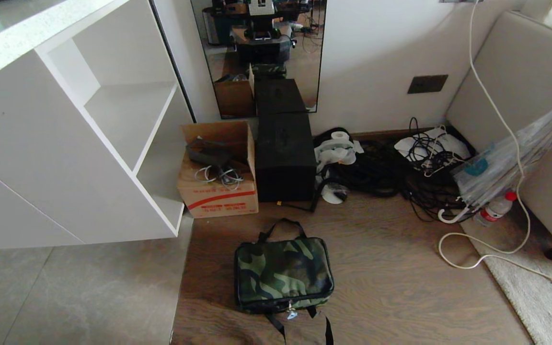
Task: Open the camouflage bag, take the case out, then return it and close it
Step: Open the top of the storage box
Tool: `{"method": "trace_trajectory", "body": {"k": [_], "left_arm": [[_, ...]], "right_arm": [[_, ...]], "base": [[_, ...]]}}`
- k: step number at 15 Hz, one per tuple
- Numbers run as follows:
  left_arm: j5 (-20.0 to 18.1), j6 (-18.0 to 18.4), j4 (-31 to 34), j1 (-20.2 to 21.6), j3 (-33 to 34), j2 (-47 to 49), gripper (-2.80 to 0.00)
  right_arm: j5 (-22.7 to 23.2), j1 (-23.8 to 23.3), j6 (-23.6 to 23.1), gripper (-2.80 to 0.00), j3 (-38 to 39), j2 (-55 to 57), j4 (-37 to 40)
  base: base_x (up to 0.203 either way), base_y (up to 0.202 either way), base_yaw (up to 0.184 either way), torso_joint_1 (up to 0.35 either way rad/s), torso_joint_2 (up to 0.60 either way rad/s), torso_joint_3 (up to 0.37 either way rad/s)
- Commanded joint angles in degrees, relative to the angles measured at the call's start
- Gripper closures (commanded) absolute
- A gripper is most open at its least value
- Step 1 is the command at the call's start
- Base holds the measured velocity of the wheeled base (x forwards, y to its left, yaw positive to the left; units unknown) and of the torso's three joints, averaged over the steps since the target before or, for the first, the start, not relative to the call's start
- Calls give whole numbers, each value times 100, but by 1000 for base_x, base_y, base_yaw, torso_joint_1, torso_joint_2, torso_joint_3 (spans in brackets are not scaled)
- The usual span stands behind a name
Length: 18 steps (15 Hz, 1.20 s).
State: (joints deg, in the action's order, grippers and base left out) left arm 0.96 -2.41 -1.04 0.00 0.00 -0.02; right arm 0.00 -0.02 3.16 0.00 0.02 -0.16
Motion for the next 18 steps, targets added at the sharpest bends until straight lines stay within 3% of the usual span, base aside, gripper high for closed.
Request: {"method": "trace_trajectory", "body": {"k": [1,18], "left_arm": [[9,-5,-2,0,53,2,0],[1,13,-2,0,53,2,0]], "right_arm": [[0,2,1,0,0,6,-2],[0,2,9,0,0,6,-2]], "base": [[0,0,0,7,-7,-193],[0,0,0,3,2,-195]]}}
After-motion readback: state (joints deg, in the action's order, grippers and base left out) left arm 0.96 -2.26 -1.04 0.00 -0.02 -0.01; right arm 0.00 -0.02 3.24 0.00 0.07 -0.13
